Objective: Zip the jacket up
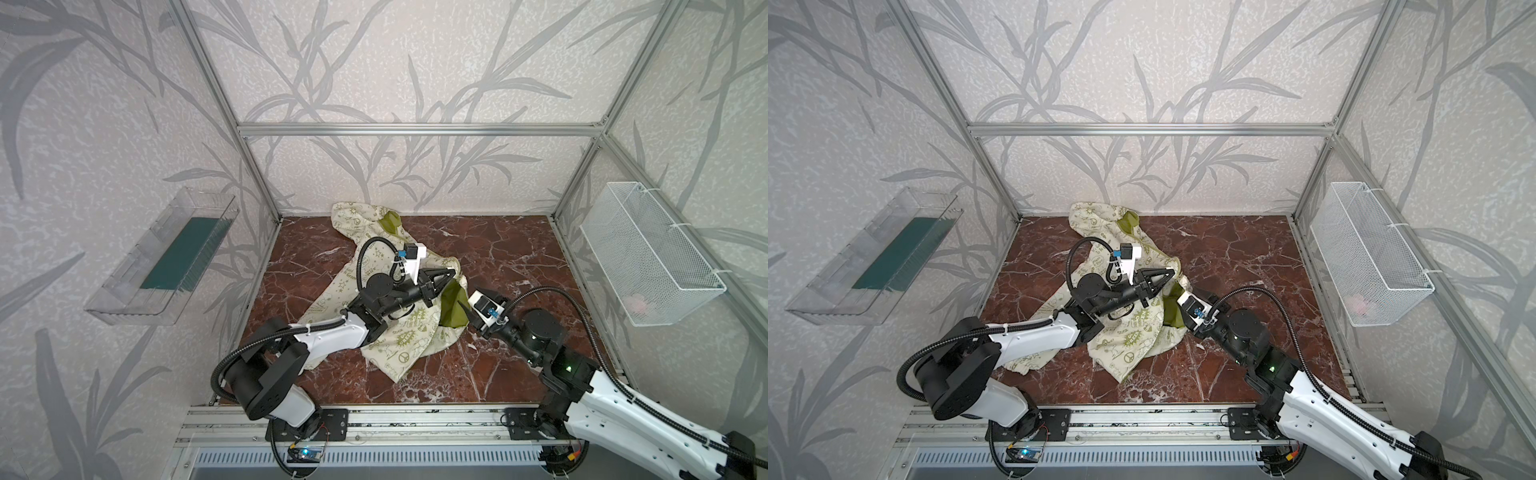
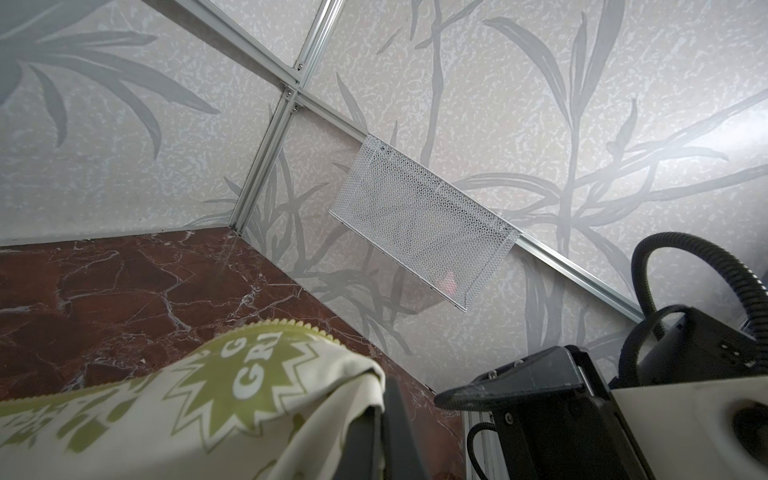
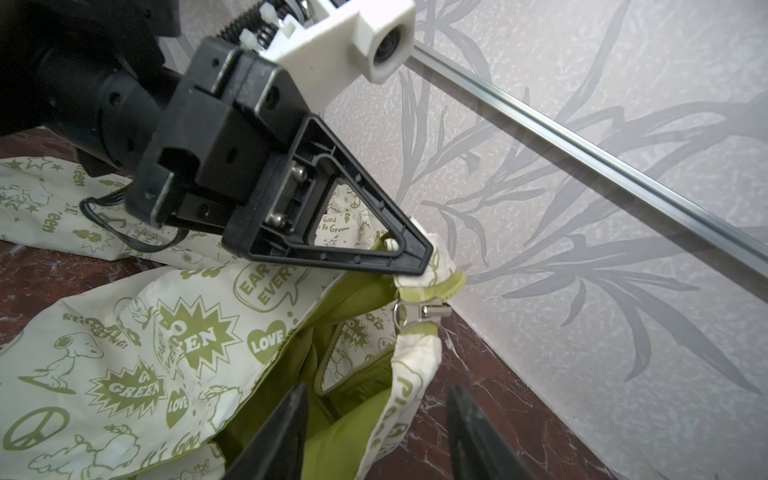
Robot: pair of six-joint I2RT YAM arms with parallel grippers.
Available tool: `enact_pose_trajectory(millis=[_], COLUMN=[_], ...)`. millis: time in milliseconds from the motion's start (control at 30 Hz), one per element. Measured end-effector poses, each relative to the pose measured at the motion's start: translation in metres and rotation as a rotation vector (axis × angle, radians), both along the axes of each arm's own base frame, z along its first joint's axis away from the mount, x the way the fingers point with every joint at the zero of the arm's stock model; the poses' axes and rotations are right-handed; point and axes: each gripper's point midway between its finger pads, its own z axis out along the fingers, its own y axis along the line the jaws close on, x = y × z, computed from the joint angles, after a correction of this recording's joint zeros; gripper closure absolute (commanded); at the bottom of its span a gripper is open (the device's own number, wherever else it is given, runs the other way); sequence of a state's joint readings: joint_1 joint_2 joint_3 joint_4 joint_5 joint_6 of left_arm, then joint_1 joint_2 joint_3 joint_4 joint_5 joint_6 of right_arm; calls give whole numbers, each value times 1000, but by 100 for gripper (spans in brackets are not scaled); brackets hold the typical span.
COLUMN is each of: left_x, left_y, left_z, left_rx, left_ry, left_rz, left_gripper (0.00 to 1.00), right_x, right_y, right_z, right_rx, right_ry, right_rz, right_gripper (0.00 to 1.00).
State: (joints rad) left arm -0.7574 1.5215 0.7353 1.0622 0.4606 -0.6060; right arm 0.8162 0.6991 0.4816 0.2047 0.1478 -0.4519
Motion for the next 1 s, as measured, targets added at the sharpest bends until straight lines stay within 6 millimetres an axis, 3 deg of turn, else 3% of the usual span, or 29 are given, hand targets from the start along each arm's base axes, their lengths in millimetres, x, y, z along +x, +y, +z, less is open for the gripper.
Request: enact_pose_trajectory(millis=[200, 1000], left_x=[-2, -4], left_y=[2, 8], left_z=[3, 6], left_rx=[-5, -8], left_ry=[-5, -5], left_rz=[0, 19], left_gripper=[100, 100], right_x=[10, 35], right_y=[7, 8], right_z=[-5, 16], right_rx=[-27, 36], right_ry=[3, -21], right_rz=[-11, -70], right_gripper=[47, 52])
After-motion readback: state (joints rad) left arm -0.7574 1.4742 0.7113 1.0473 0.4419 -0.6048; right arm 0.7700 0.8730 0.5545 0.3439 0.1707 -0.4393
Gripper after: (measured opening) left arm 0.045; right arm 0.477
